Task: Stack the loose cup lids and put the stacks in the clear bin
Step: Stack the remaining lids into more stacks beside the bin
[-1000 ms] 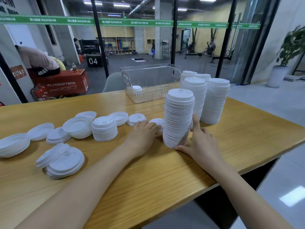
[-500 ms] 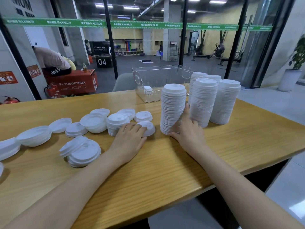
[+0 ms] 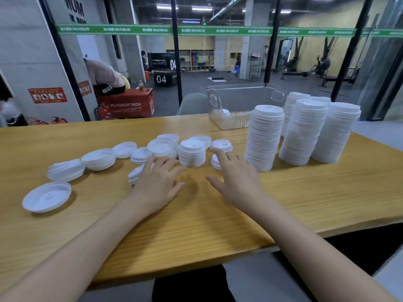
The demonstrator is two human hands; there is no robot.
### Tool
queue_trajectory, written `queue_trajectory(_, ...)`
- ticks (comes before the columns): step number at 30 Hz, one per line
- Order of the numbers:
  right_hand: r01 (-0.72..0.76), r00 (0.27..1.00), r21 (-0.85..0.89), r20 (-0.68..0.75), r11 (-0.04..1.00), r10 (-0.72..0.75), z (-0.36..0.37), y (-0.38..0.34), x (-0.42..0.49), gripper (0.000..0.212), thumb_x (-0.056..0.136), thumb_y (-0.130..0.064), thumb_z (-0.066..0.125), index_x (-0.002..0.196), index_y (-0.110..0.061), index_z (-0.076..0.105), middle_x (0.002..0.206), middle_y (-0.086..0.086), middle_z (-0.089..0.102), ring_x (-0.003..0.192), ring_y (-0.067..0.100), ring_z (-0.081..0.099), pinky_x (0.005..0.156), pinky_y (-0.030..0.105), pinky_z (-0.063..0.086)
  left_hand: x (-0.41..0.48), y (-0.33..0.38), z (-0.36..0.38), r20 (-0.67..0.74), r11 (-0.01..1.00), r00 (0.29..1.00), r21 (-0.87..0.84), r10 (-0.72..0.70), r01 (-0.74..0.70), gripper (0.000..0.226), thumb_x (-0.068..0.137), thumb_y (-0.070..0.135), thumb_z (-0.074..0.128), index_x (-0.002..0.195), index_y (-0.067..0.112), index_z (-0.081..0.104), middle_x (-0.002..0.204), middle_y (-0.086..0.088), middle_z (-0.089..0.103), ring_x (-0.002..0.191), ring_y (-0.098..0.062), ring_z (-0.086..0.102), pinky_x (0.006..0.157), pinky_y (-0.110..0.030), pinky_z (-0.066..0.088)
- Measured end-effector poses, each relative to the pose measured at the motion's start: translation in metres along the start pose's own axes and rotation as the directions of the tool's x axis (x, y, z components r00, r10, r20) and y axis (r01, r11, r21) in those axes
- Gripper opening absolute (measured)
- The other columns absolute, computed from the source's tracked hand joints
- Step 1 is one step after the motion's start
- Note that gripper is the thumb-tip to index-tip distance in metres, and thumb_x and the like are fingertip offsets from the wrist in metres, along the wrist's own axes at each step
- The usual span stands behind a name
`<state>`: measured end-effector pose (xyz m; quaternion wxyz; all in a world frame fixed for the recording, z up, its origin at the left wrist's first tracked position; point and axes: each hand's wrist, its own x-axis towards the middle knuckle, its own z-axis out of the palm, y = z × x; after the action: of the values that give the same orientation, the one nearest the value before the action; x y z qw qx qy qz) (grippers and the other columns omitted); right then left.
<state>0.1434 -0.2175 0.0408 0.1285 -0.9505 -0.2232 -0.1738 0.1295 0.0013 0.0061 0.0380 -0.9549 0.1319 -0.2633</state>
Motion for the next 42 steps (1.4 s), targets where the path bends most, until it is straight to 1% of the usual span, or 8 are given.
queue_trajectory(5, 0.050, 0.995, 0.020, 0.087, 0.999, -0.052, 0.023, -0.020, 0.020, 0.060, 0.097, -0.043, 0.053, 0.149, -0.023, 0.029, 0.141, 0.002, 0.046, 0.127, 0.027, 0.043, 0.090, 0.040, 0.042, -0.029, -0.036, -0.003, 0.062, 0.995, 0.994, 0.026, -0.094, 0.093, 0.044, 0.087, 0.046, 0.037, 0.101, 0.023, 0.072, 0.111, 0.001, 0.068, 0.110, -0.026, 0.060, 0.101, -0.039, 0.024)
queue_trajectory(11, 0.017, 1.000, 0.129, 0.013, 0.991, -0.019, 0.028, -0.016, 0.055, 0.058, 0.097, -0.039, 0.055, 0.149, -0.022, 0.033, 0.144, 0.003, 0.043, 0.130, 0.026, 0.039, 0.091, 0.037, 0.040, -0.035, -0.063, -0.006, -0.046, 0.987, 0.986, 0.002, -0.159, 0.159, 0.046, 0.088, 0.045, 0.038, 0.111, 0.019, 0.068, 0.117, -0.004, 0.067, 0.117, -0.025, 0.051, 0.104, -0.040, 0.021)
queue_trajectory(15, -0.010, 1.000, 0.229, 0.030, 0.973, 0.003, 0.032, -0.012, 0.085, 0.056, 0.097, -0.037, 0.057, 0.147, -0.022, 0.037, 0.149, 0.003, 0.040, 0.135, 0.027, 0.034, 0.100, 0.035, 0.034, -0.017, -0.052, 0.001, -0.120, 0.991, 0.985, -0.066, -0.123, 0.116, 0.045, 0.089, 0.043, 0.041, 0.117, 0.017, 0.065, 0.117, -0.003, 0.065, 0.115, -0.019, 0.043, 0.104, -0.038, 0.023)
queue_trajectory(22, -0.074, 0.995, 0.439, 0.093, 0.896, 0.036, 0.055, -0.004, 0.117, 0.057, 0.091, -0.046, 0.064, 0.140, -0.024, 0.045, 0.142, 0.000, 0.048, 0.132, 0.023, 0.040, 0.106, 0.044, 0.037, 0.004, -0.035, 0.021, -0.108, 0.992, 0.994, -0.122, 0.020, -0.033, 0.041, 0.089, 0.040, 0.047, 0.120, 0.019, 0.063, 0.118, 0.003, 0.062, 0.110, -0.021, 0.051, 0.103, -0.038, 0.030)
queue_trajectory(30, -0.104, 0.994, 0.635, 0.085, 0.765, 0.064, 0.064, 0.014, 0.119, 0.031, 0.084, -0.039, 0.075, 0.110, -0.030, 0.061, 0.110, -0.008, 0.058, 0.104, 0.011, 0.053, 0.083, 0.024, 0.036, -0.002, -0.062, 0.021, -0.092, 0.987, 0.991, -0.142, -0.094, 0.080, 0.041, 0.088, 0.042, 0.044, 0.116, 0.021, 0.065, 0.110, 0.005, 0.066, 0.107, -0.019, 0.056, 0.106, -0.038, 0.024)
queue_trajectory(35, -0.129, 0.987, 0.741, 0.034, 0.659, 0.154, 0.046, 0.018, 0.114, 0.032, 0.084, -0.036, 0.076, 0.112, -0.027, 0.066, 0.114, -0.009, 0.065, 0.105, 0.012, 0.061, 0.081, 0.018, 0.043, -0.006, -0.059, 0.011, -0.154, 0.967, 0.980, -0.240, -0.123, 0.084, 0.042, 0.088, 0.044, 0.045, 0.117, 0.021, 0.064, 0.113, 0.005, 0.066, 0.112, -0.012, 0.047, 0.107, -0.034, 0.023)
queue_trajectory(38, -0.053, 0.999, 0.775, 0.038, 0.630, 0.037, 0.030, 0.012, 0.101, 0.035, 0.083, -0.033, 0.077, 0.116, -0.028, 0.065, 0.115, -0.017, 0.065, 0.105, 0.001, 0.060, 0.083, 0.012, 0.044, -0.014, -0.057, 0.001, -0.176, 0.917, 0.967, -0.384, -0.186, 0.107, 0.046, 0.087, 0.049, 0.049, 0.122, 0.023, 0.061, 0.118, 0.008, 0.064, 0.115, -0.008, 0.046, 0.105, -0.021, 0.022)
queue_trajectory(42, 0.090, 0.950, 0.650, 0.171, 0.755, -0.261, 0.034, 0.001, 0.068, 0.041, 0.076, -0.037, 0.083, 0.111, -0.039, 0.063, 0.111, -0.022, 0.061, 0.109, -0.007, 0.052, 0.085, 0.004, 0.035, -0.024, -0.054, -0.009, -0.067, 0.840, 0.982, -0.530, -0.175, 0.114, 0.058, 0.079, 0.064, 0.054, 0.129, 0.036, 0.052, 0.125, 0.020, 0.057, 0.121, 0.003, 0.043, 0.103, -0.004, 0.015)
